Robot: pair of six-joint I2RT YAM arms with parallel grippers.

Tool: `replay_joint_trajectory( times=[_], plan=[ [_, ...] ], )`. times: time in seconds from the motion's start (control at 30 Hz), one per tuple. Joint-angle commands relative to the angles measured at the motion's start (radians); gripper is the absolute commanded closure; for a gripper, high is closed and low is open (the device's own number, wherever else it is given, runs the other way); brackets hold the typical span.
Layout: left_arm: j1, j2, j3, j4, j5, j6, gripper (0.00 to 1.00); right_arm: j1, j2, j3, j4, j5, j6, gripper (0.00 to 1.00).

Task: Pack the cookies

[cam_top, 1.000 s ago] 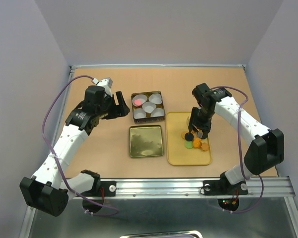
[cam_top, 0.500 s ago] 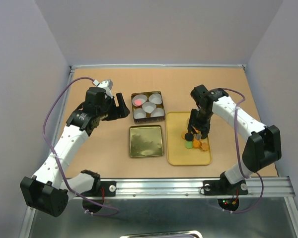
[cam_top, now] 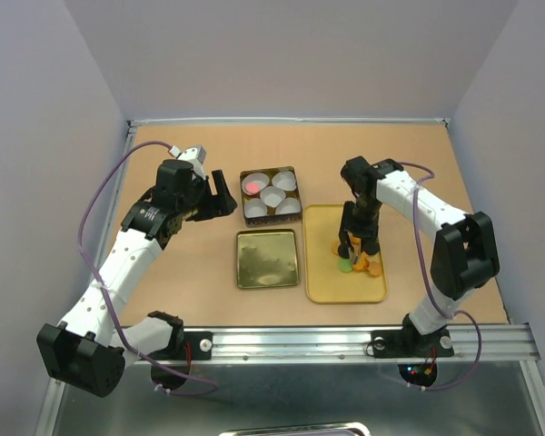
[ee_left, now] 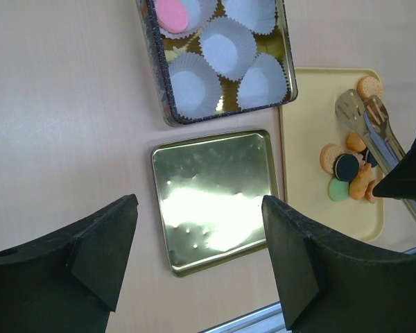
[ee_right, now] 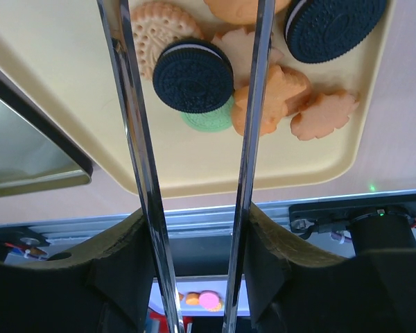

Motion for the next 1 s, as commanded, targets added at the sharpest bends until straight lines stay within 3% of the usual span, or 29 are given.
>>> replay_joint_trajectory(
  times=[0.0,0.97],
  plan=[
    [0.003,-0.021,-0.01,0.026,-0.015,0.007,0.17,0.003,0.018,0.085,0.018,0.019,-0.02,0.48],
    [0.003,-0.043,-0.024,0.025,-0.026,0.0,0.17,0.002,-0.016,0.023,-0.011,-0.016,-0.042,0.48]
  ],
)
